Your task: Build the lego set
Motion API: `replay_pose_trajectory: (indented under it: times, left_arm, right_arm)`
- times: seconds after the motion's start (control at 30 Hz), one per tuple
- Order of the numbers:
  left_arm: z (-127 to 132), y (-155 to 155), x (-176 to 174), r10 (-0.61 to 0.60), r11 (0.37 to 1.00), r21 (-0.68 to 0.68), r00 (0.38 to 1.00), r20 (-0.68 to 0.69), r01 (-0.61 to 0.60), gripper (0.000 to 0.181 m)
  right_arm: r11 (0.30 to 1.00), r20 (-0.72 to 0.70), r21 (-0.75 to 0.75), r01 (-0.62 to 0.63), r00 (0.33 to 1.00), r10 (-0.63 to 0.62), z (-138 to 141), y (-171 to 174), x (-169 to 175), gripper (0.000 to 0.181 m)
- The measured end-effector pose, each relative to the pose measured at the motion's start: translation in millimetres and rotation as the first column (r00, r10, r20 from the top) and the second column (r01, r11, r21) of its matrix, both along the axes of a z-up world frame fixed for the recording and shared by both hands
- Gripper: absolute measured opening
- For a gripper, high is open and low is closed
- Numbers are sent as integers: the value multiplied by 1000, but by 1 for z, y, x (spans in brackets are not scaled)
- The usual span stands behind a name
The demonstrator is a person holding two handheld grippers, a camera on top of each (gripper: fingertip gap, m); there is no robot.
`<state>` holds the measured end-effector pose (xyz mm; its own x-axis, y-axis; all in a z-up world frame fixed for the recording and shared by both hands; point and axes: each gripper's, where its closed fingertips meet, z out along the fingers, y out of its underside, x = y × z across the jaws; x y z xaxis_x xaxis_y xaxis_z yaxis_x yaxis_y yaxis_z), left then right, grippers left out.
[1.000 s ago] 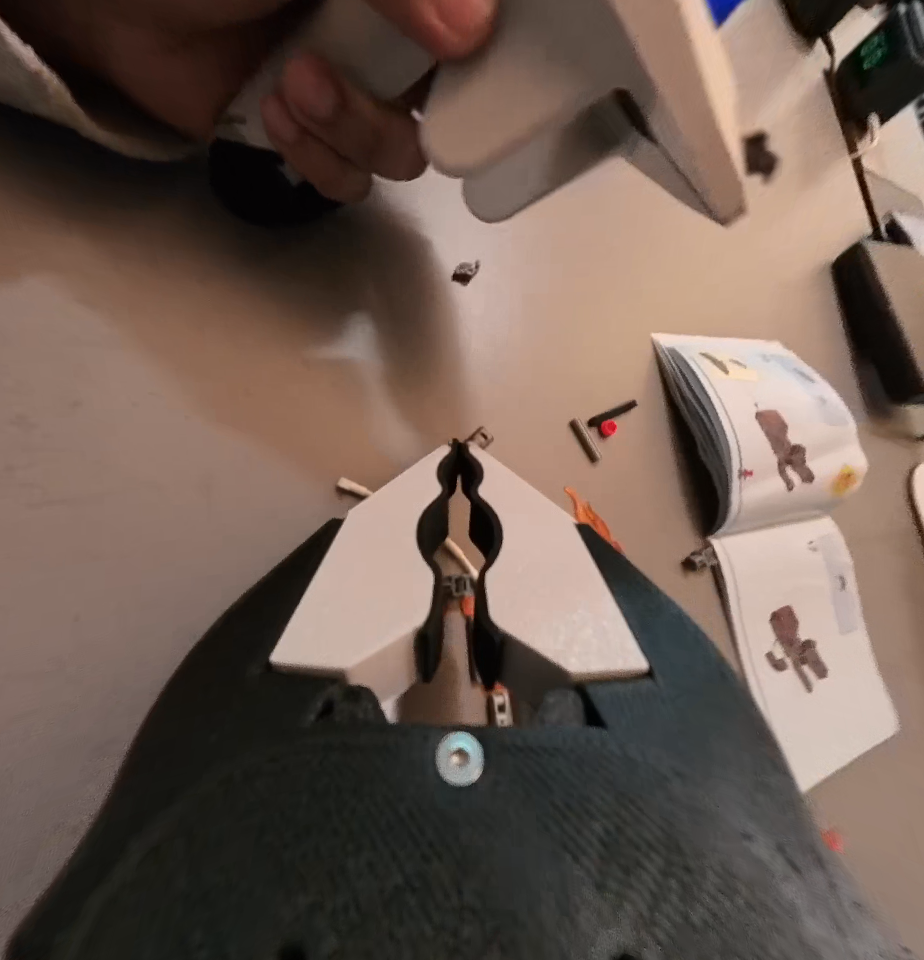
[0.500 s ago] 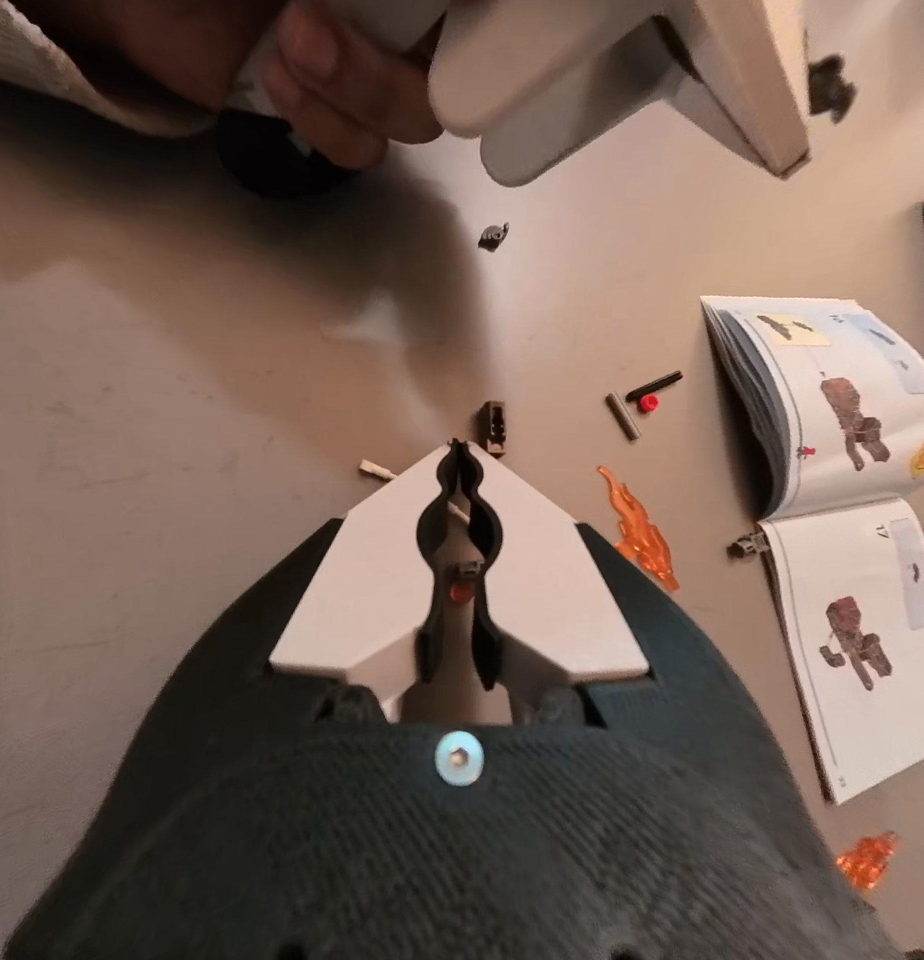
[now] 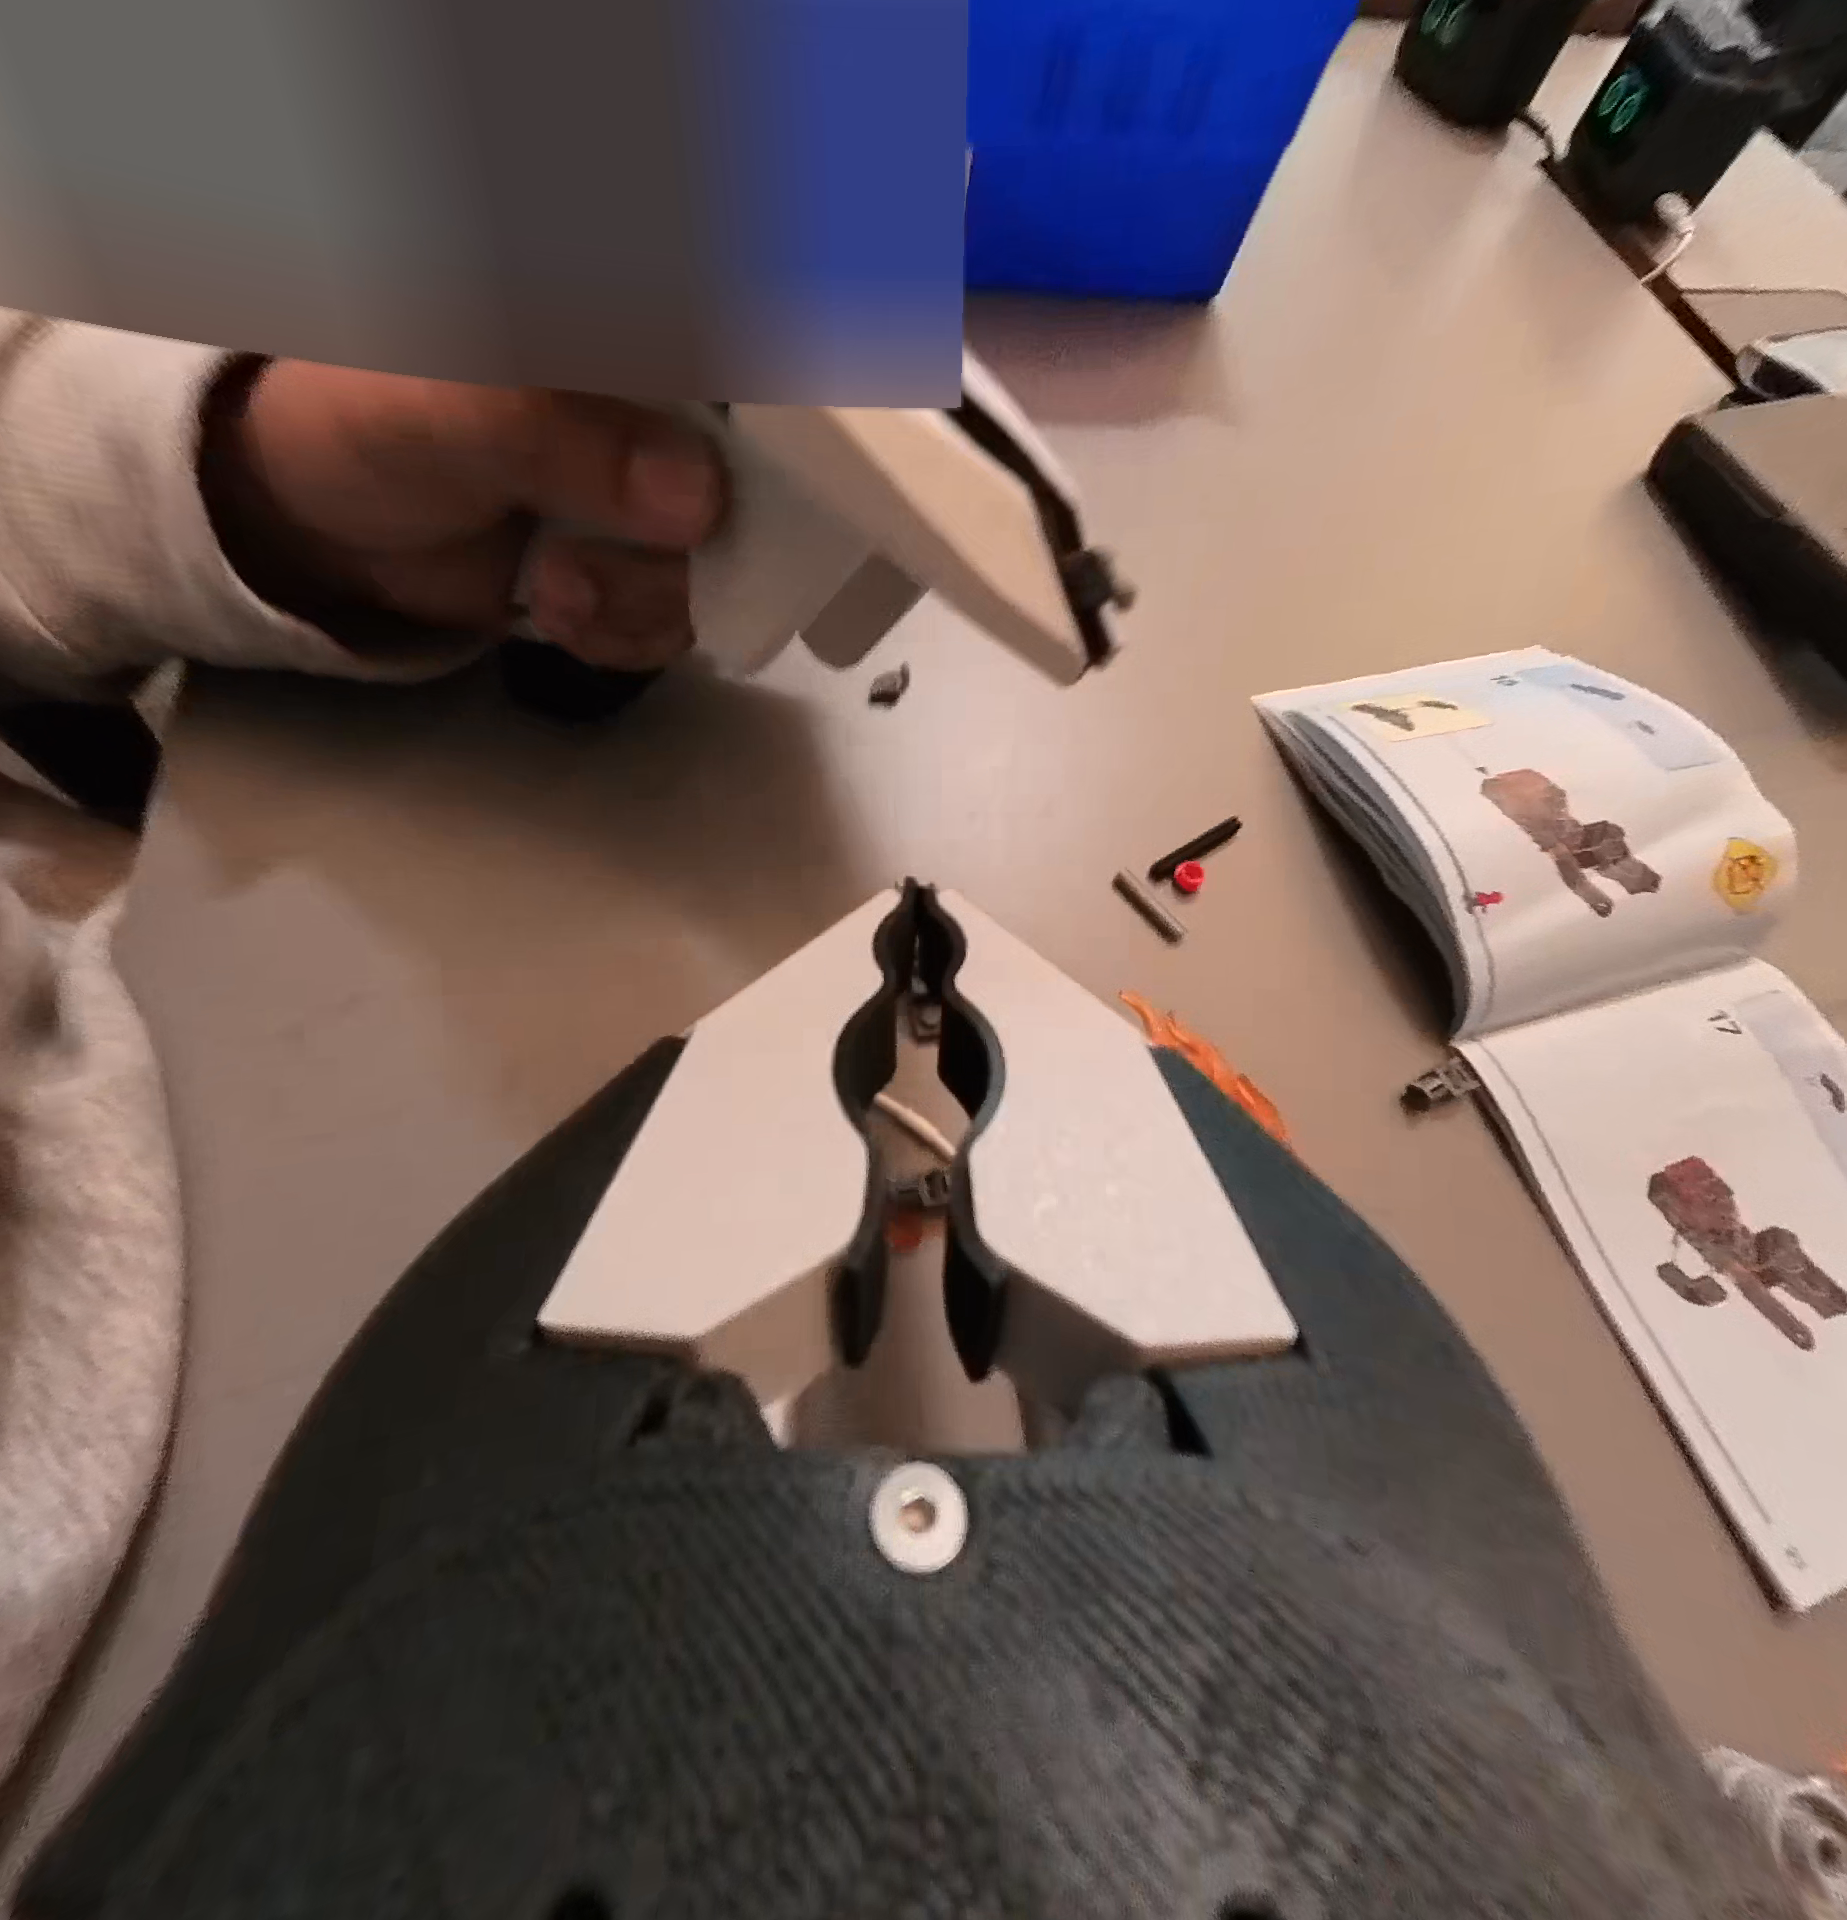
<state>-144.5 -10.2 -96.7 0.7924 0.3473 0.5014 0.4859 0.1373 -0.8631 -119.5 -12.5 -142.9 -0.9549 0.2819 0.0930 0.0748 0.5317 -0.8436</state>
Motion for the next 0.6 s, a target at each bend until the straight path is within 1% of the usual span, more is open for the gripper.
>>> replay_pose_trajectory:
  times: [0.03,0.17,0.3,0.33,0.4,0.47,0.53,0.6]
  left_arm:
    - [-1,1,1,-1,1000,-18,1000,-14,1,0]
    - [-4,7,5,-4,995,-102,996,-93,-5,0]
    - [-10,13,10,-8,971,-236,974,-227,-48,0]
    - [-11,14,10,-4,960,-272,962,-272,-73,0]
    - [-11,14,9,16,933,-329,930,-366,-146,0]
    - [-10,14,9,23,907,-366,894,-447,-207,0]
    - [-11,16,10,12,880,-403,861,-509,-251,0]
    - [-12,18,10,-7,845,-442,820,-572,-301,0]
  right_arm:
    - [999,15,-42,6,1000,-6,7,0,0,0]
    - [977,111,-209,32,994,-9,30,1,-1,0]
    - [942,302,-329,61,952,44,40,2,2,0]
    - [925,347,-374,66,935,74,45,2,3,0]
    - [872,423,-483,72,892,161,59,4,7,8]
    - [822,497,-558,118,840,217,68,9,4,10]
    - [797,550,-580,166,802,234,69,13,0,12]
    - [796,590,-569,206,777,221,64,14,-4,12]
